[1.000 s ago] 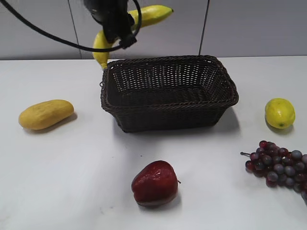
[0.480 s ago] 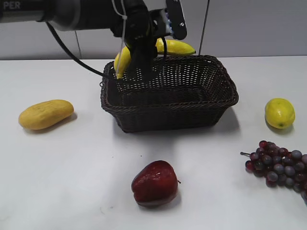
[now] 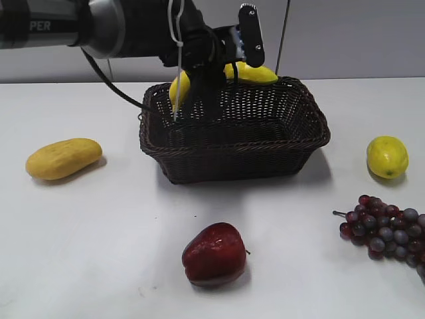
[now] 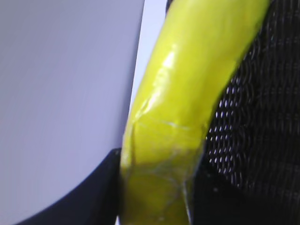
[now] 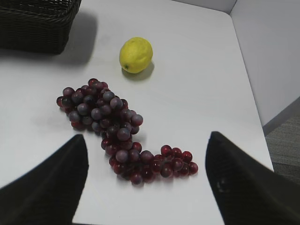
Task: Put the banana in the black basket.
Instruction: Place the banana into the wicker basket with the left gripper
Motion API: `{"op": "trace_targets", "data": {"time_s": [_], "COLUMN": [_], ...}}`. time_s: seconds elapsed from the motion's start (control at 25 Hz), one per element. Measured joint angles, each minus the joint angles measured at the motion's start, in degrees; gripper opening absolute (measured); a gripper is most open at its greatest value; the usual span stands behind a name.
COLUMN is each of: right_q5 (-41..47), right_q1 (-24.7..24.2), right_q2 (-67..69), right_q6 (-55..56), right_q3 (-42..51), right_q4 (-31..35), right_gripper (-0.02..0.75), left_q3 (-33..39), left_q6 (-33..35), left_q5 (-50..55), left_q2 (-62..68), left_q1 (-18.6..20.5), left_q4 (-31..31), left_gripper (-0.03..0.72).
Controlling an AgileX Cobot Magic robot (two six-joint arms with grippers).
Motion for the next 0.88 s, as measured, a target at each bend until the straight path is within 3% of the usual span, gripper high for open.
{"op": "trace_targets", "data": {"time_s": [0.4, 0.64, 0.84, 0.88], "right_q5": [0.0, 0.0, 0.0, 0.0], "right_q1": [0.0, 0.0, 0.0, 0.0], "right_q2": [0.0, 0.0, 0.0, 0.0], "right_q6": [0.0, 0.0, 0.0, 0.0], "right_q3": [0.0, 0.0, 0.0, 0.0], "right_q4": [0.0, 0.0, 0.0, 0.0], "right_gripper": [0.593, 0.593, 0.593, 0.593], "left_q3": [-0.1, -0.1, -0.1, -0.1], "left_q6": [0.0, 0.0, 0.0, 0.0], "left_q5": [-5.4, -2.7, -0.9, -0.6], "left_q2": [4.8, 4.9, 2.8, 2.0], "left_q1": [0.0, 0.0, 0.0, 0.0], "left_q4": [0.7, -3.0, -6.5, -6.8], "left_gripper": [0.307, 0.319, 0.607, 0.635]}}
